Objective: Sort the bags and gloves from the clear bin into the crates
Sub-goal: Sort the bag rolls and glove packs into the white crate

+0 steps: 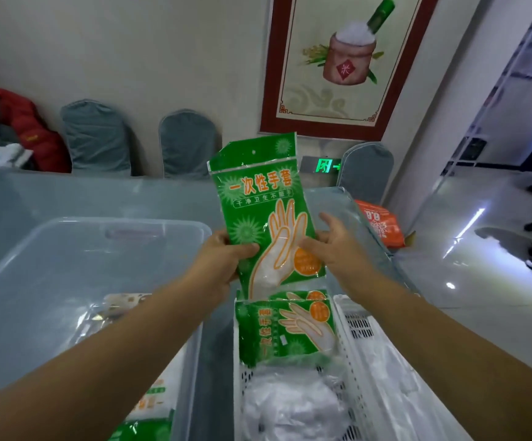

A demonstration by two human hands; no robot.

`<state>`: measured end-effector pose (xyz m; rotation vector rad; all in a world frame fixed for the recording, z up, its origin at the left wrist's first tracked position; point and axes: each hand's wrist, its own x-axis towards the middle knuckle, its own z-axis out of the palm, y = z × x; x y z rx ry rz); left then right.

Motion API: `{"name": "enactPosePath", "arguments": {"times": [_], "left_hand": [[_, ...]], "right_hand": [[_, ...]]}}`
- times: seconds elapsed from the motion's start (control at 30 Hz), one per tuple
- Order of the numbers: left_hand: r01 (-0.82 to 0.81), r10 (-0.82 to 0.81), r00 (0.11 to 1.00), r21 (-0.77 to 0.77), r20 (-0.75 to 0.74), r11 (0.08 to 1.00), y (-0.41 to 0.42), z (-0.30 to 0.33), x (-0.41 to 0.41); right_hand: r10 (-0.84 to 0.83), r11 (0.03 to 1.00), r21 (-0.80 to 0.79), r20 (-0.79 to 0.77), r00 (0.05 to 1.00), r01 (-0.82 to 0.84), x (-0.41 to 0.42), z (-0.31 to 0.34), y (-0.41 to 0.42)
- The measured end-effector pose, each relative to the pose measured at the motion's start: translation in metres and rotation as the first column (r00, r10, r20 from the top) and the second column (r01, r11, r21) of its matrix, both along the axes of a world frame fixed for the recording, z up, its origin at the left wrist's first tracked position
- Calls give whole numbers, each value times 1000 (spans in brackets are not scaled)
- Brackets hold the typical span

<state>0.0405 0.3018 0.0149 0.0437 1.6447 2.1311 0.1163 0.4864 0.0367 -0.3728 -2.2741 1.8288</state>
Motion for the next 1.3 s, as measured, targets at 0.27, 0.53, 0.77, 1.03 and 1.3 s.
{"name": "enactPosePath", "arguments": {"times": [0.27,0.53,0.77,1.03,1.3], "left_hand": [[1,6,999,-154,43,988,93,-40,-11],[57,-493,863,-948,-111,313,97,-111,-16],[-208,-720,690,-973,-73,-101,113,-157,12],[-514,-710,594,-857,-378,27,106,-160,41],[-528,-664,530,-818,-528,229,98,-167,69]], "right_hand": [[-79,996,48,34,996,77,-6,-43,76],[-105,857,503,-48,993,115,-2,-98,130],[-34,835,541,-125,992,97,-17,-114,143],[203,777,622,-100,974,-98,-44,-109,133],[398,346,689,507,765,-637,-66,-141,119]]}}
